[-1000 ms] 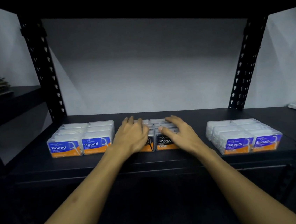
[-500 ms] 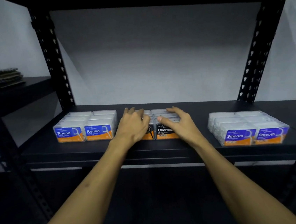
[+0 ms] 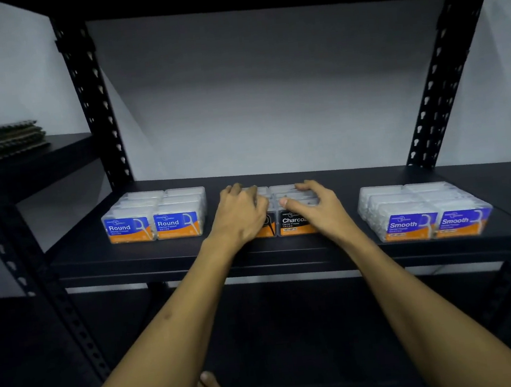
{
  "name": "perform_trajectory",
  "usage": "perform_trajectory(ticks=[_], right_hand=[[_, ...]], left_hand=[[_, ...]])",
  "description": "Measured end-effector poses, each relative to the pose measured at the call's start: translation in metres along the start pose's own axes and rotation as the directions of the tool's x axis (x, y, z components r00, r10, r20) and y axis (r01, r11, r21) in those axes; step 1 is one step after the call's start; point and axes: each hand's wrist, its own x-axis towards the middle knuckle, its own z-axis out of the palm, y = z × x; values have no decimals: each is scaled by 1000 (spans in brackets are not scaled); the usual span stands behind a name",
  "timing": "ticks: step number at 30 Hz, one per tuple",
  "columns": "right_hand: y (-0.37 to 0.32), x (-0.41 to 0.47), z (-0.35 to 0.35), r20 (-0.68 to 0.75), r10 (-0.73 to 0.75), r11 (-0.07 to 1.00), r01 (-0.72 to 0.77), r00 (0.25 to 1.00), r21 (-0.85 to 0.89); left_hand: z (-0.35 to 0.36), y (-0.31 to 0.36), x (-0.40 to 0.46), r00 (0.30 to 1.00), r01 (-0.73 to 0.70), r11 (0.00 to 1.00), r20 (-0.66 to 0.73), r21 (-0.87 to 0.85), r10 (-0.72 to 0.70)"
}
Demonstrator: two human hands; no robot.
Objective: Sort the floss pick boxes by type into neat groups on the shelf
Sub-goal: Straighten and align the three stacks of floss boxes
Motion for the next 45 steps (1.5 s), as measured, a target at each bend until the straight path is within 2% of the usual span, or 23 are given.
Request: perform_trajectory(ticks=[6,11,18,28,32,34,36,37,39,42,44,45], right_hand=[[2,-15,-11,-22,8,1000,-8,1000,-24],[-3,-27,-16,-11,17,999,-18,1000,-34],[-1,-29,-18,-16,13,1000,-13,1000,-9],[12,-28,-14,-66,-3,998,7,998,66],[10,-30,-16,-83,-7,998,13,996,68],[8,-28,-20,-75,8,987,4,997,159],[7,-25,-25,-73,75,957,-51,995,287],[8,-22,-27,-74,114,939,-83,991,335],[10,-18,-30,-40,175,905,-145,984,400],[10,-18,-30,8,218,875,-199,976,442],[7,-19,-27,-2,213,881,-191,977,434],[5,-18,-27,0,210,881,-189,978,433]], left_hand=[[6,10,-13,999,-40,999,-36,-24,39],[4,15,-20,998,-60,998,-9,-7,60],[-1,20,-24,1000,14,999,29,-40,-13],[12,12,-17,998,-11,999,-66,-33,9],[7,14,-16,998,12,992,-59,-130,-20],[2,14,-15,990,39,977,-127,-210,-66],[-4,10,-14,961,90,927,-214,-365,-177],[-6,7,-12,943,135,871,-209,-472,-260],[-8,1,-12,916,233,704,-92,-671,-391],[-1,0,-14,894,340,440,140,-831,-427],[8,-1,-16,888,368,336,221,-867,-403],[11,-1,-16,888,376,320,240,-870,-391]])
